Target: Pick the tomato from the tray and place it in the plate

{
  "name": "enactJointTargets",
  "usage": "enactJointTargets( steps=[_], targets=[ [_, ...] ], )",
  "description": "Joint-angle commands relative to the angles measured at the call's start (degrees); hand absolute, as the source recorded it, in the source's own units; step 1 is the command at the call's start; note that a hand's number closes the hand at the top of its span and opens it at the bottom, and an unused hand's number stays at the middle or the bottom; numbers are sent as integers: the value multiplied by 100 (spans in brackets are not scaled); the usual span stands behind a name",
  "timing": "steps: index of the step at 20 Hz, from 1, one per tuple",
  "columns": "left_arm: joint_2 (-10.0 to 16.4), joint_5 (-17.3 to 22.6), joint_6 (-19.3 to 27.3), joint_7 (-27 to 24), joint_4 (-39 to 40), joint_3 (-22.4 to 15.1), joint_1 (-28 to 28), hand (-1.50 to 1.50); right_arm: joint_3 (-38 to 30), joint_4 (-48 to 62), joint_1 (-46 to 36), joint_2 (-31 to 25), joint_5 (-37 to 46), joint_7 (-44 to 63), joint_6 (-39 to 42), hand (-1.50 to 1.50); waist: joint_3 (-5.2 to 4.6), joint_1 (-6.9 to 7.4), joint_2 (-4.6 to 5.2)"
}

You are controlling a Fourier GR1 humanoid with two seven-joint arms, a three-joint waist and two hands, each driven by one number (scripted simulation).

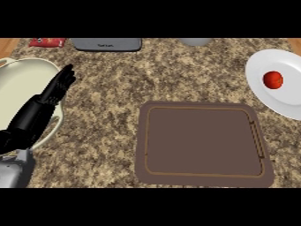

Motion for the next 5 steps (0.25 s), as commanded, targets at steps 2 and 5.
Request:
enactJointTargets(
  steps=[2,5],
  targets=[
    [-188,-136,107,127,-16,-151,-50,0,44,-16,306,-130,50,-642,691,-150,10,15,8],
    [-92,9,-29,92,-232,-42,94,0,129,-143,390,-143,86,-683,912,-150,6,30,-13]
  ],
)
